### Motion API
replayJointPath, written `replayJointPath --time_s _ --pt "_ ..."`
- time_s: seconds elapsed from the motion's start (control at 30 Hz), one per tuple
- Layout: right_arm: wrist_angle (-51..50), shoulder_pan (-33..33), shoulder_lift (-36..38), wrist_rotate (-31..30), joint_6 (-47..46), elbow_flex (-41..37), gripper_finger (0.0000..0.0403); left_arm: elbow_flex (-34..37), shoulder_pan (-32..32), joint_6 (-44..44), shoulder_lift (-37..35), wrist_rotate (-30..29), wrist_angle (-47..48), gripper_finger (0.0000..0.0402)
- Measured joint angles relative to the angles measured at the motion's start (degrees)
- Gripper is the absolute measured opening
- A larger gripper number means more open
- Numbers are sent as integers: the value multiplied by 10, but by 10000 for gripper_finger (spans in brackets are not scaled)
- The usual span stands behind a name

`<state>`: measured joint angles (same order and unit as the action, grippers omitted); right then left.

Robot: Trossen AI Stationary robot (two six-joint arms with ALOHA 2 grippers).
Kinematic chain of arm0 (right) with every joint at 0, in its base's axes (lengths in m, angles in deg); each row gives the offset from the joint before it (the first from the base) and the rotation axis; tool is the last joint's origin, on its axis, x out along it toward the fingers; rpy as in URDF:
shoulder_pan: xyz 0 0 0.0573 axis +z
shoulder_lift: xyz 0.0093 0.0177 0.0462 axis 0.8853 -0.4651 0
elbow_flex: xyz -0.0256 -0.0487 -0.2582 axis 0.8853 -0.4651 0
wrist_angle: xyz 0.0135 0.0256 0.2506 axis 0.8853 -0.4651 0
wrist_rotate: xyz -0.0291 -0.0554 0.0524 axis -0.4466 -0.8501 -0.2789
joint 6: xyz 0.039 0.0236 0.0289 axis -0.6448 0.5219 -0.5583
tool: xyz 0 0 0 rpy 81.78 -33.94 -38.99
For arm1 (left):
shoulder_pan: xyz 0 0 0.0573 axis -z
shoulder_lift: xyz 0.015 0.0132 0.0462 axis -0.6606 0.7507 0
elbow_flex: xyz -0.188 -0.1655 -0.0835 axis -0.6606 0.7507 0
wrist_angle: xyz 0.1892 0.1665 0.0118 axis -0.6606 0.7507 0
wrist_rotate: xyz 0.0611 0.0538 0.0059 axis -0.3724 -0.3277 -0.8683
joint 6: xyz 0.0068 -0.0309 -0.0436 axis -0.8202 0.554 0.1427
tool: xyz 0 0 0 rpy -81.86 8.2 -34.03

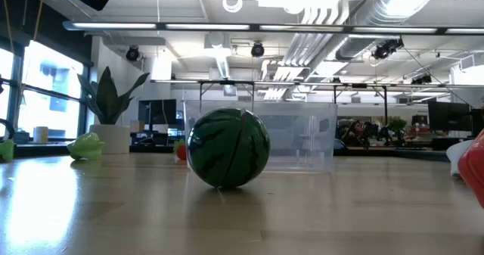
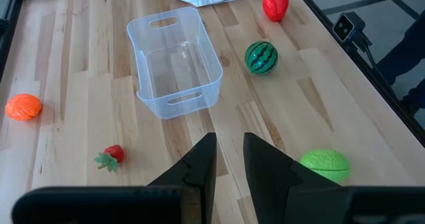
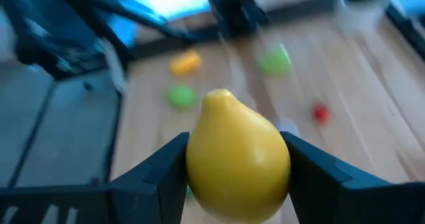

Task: Pick and placing Produce into tupperware
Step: Put the yellow lemon into the transparent bin

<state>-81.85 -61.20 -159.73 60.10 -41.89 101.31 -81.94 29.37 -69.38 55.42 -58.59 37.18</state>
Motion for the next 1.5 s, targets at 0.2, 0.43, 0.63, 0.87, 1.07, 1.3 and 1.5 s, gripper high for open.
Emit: replayJointPath --time_s 0.2,0.43,0.63,0.87,1.07,1.3,1.5 --pt "57 25 -43 0 27 1 190 0 0 0 0 0 0 67" --pt "22 33 -173 4 70 1 190 0 0 0 0 0 0 67" --pt "3 21 -272 19 103 0 190 0 0 0 0 0 0 67" --pt "-6 -7 -354 11 115 0 190 0 0 0 0 0 0 67" --pt "3 -26 -398 15 115 0 190 0 0 0 0 0 0 67" --pt "13 -27 -413 15 115 0 190 0 0 0 0 0 0 67" --pt "13 -27 -413 15 115 -1 194 0 0 0 0 0 0 67"
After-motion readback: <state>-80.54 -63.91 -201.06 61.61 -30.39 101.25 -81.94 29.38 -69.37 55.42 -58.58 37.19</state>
